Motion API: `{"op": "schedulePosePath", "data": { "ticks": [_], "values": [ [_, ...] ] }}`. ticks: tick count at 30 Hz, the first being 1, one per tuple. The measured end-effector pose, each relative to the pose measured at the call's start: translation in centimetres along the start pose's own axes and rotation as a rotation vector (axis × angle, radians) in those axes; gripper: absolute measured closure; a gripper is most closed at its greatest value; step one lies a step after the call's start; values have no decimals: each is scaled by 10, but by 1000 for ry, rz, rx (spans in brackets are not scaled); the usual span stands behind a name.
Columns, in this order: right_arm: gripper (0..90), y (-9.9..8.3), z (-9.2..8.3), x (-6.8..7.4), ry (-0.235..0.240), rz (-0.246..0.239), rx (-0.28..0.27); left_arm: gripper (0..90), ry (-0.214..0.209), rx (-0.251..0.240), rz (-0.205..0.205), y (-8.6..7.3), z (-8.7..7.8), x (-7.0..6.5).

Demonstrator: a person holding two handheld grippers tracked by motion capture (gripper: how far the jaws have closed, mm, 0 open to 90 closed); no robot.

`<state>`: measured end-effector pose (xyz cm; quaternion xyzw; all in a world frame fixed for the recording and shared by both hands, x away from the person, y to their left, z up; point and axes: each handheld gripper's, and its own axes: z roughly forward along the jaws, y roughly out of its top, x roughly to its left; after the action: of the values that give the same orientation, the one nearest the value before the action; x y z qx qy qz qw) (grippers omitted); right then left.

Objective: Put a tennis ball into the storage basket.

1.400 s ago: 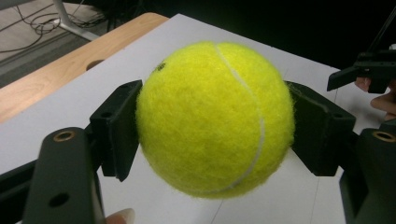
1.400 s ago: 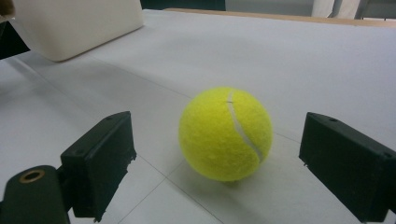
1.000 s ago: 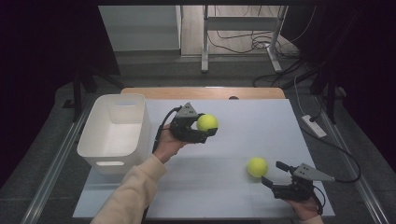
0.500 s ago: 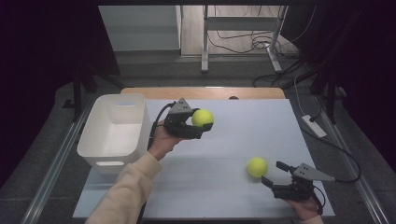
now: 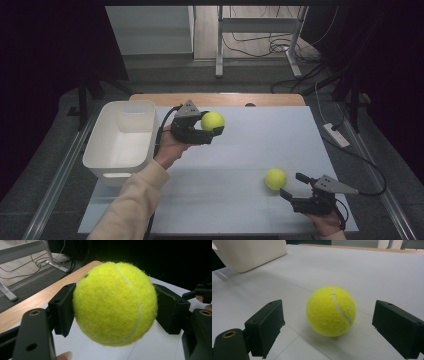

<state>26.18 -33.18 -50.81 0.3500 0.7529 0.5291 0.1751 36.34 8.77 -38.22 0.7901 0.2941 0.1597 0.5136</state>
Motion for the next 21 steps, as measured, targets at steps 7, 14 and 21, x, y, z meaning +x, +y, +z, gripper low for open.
{"op": "schedulePosePath", "data": {
  "ticks": [7, 14, 21],
  "values": [
    [102, 0, 0, 0, -1, 2, -2, 266, 21, -15, -6, 4, -9, 5],
    [102, 0, 0, 0, -2, 3, -2, 266, 51, -25, -13, 8, -22, 13],
    [102, 0, 0, 0, -2, 2, 0, 266, 77, -38, -29, 8, -32, 21]
  ]
}}
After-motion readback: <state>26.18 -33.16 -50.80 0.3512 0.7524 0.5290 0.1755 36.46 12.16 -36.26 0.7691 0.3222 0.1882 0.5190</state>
